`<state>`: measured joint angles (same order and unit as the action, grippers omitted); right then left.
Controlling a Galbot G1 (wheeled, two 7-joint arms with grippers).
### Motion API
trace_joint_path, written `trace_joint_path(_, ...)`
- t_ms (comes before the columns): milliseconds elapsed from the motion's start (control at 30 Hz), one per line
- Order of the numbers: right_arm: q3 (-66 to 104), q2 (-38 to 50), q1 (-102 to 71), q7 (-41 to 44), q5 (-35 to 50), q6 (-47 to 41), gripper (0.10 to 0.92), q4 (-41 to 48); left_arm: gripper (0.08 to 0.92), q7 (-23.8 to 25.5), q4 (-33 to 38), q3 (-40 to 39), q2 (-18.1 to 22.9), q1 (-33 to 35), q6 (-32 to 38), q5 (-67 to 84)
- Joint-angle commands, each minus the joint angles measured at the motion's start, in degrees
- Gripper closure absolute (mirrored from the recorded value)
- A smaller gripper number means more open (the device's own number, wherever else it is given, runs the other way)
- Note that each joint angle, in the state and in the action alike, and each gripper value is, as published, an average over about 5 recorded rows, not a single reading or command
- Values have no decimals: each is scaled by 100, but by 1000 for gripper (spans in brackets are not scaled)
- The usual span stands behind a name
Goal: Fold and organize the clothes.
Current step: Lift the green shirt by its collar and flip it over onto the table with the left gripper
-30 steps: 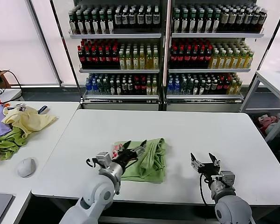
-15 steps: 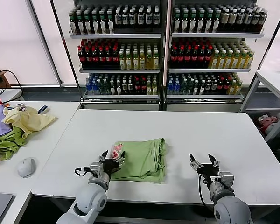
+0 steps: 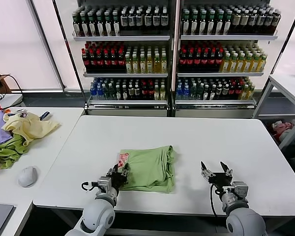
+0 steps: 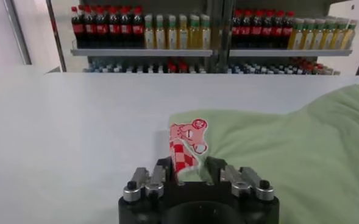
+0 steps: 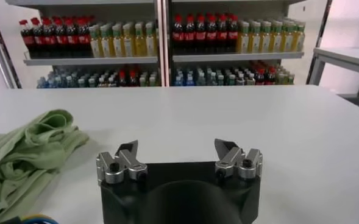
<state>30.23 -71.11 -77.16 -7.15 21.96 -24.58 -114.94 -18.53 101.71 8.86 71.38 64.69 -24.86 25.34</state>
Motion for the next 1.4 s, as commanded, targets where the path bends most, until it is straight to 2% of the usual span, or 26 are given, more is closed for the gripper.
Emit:
trace_joint_path(33, 4, -9, -3, -3, -2, -4, 203, -42, 655, -27, 42, 122, 7, 53, 290, 363)
trace_joint_path(167, 10, -3, 1, 4, 9, -2, 203, -66, 768, -131, 370, 345, -96, 23, 511, 595)
trace_joint_path(333, 11, 6, 39, 14, 38, 2, 203, -72, 883, -81, 836, 825, -487, -46, 504, 1155)
trace_joint_path(467, 11, 9, 111, 15, 89, 1, 203, -62, 889, 20, 1011, 1351, -945, -105, 390, 1510)
trace_joint_path(733, -43, -27, 314, 28, 186, 13, 203, 24, 889, 162, 1178, 2514, -2188, -276, -45, 2024)
trace_joint_path(833, -71, -52, 357, 32, 196, 13, 203, 20, 889, 193, 1313, 2688, -2505, -382, -292, 2113)
trace_joint_path(900, -84, -60, 369, 37, 196, 13, 203, 2, 889, 155, 1481, 2629, -2566, -447, -456, 2130)
trace_joint_path(1000, -95, -64, 371, 41, 196, 13, 203, -28, 889, 39, 1739, 2300, -2357, -509, -615, 2009)
trace_joint_path(1133, -88, -76, 350, 42, 190, 10, 203, -78, 889, -88, 1796, 1461, -1654, -644, -708, 1490)
trace_joint_path(1233, -76, -92, 334, 42, 175, 7, 203, -99, 889, -153, 1460, 609, -919, -891, -763, 867)
trace_joint_path(1400, -45, -122, 317, 42, 144, 6, 203, -116, 889, -173, 379, -524, 279, -1405, -790, -203)
